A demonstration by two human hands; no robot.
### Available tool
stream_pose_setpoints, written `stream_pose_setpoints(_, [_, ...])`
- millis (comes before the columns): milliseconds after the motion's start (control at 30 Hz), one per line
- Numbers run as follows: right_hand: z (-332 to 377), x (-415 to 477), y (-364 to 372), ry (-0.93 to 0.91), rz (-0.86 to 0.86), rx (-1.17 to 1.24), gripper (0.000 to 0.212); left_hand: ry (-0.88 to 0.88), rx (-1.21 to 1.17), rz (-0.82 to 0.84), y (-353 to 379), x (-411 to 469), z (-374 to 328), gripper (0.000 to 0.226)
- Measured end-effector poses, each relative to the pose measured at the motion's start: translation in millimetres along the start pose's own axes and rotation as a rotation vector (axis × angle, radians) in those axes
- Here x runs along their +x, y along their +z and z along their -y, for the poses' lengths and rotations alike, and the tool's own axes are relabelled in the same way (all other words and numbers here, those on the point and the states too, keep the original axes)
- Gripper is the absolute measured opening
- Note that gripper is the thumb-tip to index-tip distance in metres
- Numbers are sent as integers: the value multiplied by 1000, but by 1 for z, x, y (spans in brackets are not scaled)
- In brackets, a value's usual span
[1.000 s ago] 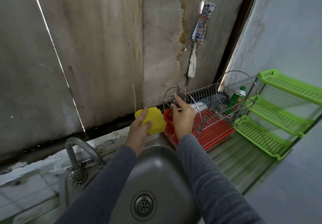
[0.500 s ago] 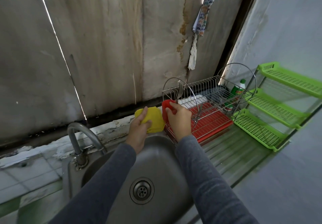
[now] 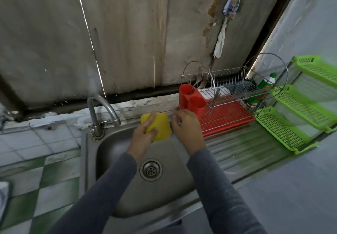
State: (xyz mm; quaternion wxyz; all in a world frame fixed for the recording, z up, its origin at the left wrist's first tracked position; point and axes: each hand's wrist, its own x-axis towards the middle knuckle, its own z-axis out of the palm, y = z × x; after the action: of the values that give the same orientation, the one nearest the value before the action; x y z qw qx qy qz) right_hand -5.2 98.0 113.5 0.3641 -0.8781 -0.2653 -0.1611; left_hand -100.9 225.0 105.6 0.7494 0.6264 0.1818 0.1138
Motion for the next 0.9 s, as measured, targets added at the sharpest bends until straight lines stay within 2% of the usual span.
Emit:
stream_pose_setpoints(133, [3, -31, 16, -30, 113, -29, 27, 1, 30, -86, -19, -29, 21, 57])
stream_pose_setpoints(300, [14, -61, 37, 38, 454, -102, 32, -14, 27, -210, -53, -64, 49, 57])
stream_pose_setpoints(600, [70, -119, 92, -80, 811, -226, 35, -7, -84, -444, -125, -136, 79, 62])
stream_pose_setpoints(900, [185, -195, 129, -320, 935, -208, 24, -17, -214, -689, -215, -258, 87, 58])
